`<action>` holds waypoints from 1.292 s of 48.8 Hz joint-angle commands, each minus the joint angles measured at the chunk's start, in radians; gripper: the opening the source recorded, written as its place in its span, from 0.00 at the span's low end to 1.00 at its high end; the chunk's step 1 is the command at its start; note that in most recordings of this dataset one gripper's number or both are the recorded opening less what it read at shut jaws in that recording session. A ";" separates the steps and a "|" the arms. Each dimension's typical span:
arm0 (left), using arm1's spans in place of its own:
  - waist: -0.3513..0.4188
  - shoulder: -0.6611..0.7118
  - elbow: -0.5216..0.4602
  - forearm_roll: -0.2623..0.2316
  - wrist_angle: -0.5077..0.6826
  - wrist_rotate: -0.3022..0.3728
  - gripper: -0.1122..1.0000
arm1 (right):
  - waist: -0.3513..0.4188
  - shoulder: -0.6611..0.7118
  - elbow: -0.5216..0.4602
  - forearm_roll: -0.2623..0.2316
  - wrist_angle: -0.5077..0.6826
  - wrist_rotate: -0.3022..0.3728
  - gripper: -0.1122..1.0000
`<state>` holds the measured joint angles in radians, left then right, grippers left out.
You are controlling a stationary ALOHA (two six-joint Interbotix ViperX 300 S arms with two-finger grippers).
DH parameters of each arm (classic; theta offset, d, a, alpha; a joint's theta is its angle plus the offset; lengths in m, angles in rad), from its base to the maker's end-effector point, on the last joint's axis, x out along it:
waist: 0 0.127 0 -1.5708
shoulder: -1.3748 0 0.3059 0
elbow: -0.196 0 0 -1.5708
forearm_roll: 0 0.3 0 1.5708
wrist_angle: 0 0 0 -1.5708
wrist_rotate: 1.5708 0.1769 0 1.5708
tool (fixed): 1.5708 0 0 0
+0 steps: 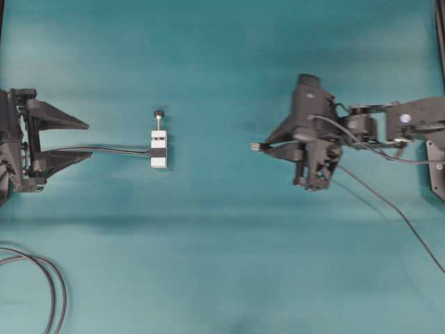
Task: Insert the USB cable into the female connector supported by the left arm.
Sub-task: 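Lift the plug and carry it left toward the held female connector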
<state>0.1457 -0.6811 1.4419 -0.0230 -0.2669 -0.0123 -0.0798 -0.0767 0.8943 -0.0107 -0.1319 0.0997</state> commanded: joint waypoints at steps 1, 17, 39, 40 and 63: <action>-0.003 0.038 0.003 0.000 -0.063 0.008 0.75 | -0.002 0.028 -0.087 -0.003 0.035 -0.005 0.29; -0.003 0.209 -0.018 0.003 -0.229 0.101 0.75 | 0.003 0.149 -0.305 -0.003 0.198 -0.006 0.29; -0.006 0.690 -0.138 0.000 -0.514 0.077 0.75 | 0.012 0.245 -0.502 -0.095 0.416 -0.006 0.29; -0.008 0.704 -0.146 0.000 -0.522 0.074 0.75 | 0.012 0.250 -0.509 -0.095 0.417 -0.006 0.29; -0.012 0.784 -0.179 0.000 -0.543 0.064 0.75 | 0.012 0.388 -0.670 -0.100 0.509 -0.008 0.29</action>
<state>0.1381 0.1043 1.2747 -0.0230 -0.7992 0.0644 -0.0660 0.3145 0.2715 -0.1074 0.3651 0.0905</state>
